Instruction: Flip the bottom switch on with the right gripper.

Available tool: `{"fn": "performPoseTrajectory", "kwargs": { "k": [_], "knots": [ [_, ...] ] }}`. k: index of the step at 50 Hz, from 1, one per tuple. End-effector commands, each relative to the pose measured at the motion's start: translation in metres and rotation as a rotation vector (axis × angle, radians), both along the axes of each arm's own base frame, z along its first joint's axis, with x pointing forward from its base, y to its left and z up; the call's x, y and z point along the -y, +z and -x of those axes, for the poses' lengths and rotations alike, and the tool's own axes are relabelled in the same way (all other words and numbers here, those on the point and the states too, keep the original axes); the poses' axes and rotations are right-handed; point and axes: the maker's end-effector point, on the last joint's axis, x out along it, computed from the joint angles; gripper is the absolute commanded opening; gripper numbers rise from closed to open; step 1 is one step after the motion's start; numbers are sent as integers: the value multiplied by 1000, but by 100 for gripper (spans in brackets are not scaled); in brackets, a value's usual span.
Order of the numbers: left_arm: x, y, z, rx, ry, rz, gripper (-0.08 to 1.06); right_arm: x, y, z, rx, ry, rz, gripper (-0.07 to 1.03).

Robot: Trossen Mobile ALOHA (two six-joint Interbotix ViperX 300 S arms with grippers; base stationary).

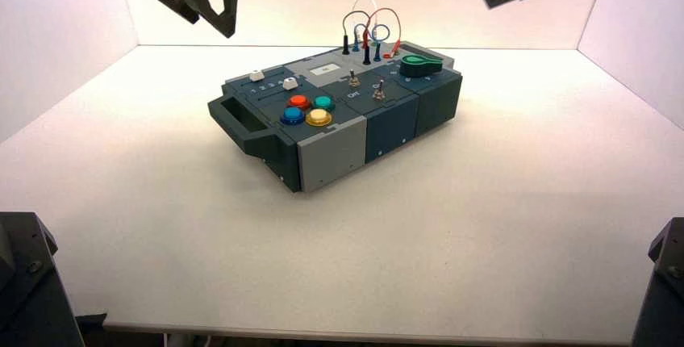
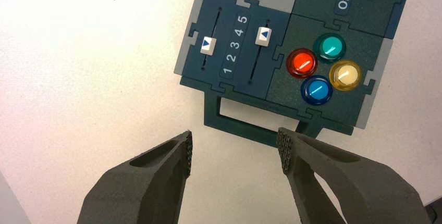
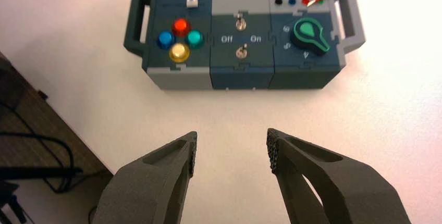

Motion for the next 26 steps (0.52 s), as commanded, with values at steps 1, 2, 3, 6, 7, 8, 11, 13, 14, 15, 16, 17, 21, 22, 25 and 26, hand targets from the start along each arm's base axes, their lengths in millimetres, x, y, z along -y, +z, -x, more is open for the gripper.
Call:
{"fn": "performPoseTrajectory", "kwargs": {
  "k": [1,2,3,6,7,8,11,13,14,15,16,17,21,22,25,26],
  "knots": [
    [0,9,-5,32,4,14,84,-1,10,-2,32,-8,-28,70],
    [0,8,-5,30,4,13,84,-1,10,-2,32,-8,-28,70],
    [0,7,-5,27,4,11,84,0,11,-2,34,-8,-29,70],
    [0,10,-5,34,4,15,84,0,11,-2,34,-8,-29,70],
    [0,9,-5,32,4,14,84,0,11,-2,34,-8,-29,70],
    [0,9,-5,32,4,14,84,0,11,-2,35,-8,-30,70],
    [0,9,-5,32,4,14,84,-1,10,-2,32,-8,-28,70],
    [0,8,-5,30,4,13,84,-1,10,-2,32,-8,-28,70],
    [0,8,-4,28,4,12,84,-1,10,-2,32,-8,-28,70],
    [0,8,-5,28,4,12,84,-1,10,-2,32,-8,-28,70],
    [0,7,-4,27,4,11,84,-1,10,-2,31,-8,-27,70],
    [0,6,-4,24,4,10,84,-1,10,-2,32,-8,-28,70],
    [0,7,-5,24,4,10,84,-1,10,-2,32,-8,-28,70],
    [0,6,-4,23,4,9,84,-1,10,-2,31,-8,-27,70],
    [0,8,-5,27,4,11,84,-1,10,-2,32,-8,-28,70],
    [0,8,-5,28,4,12,84,-1,10,-2,32,-8,-28,70]
  ]
}}
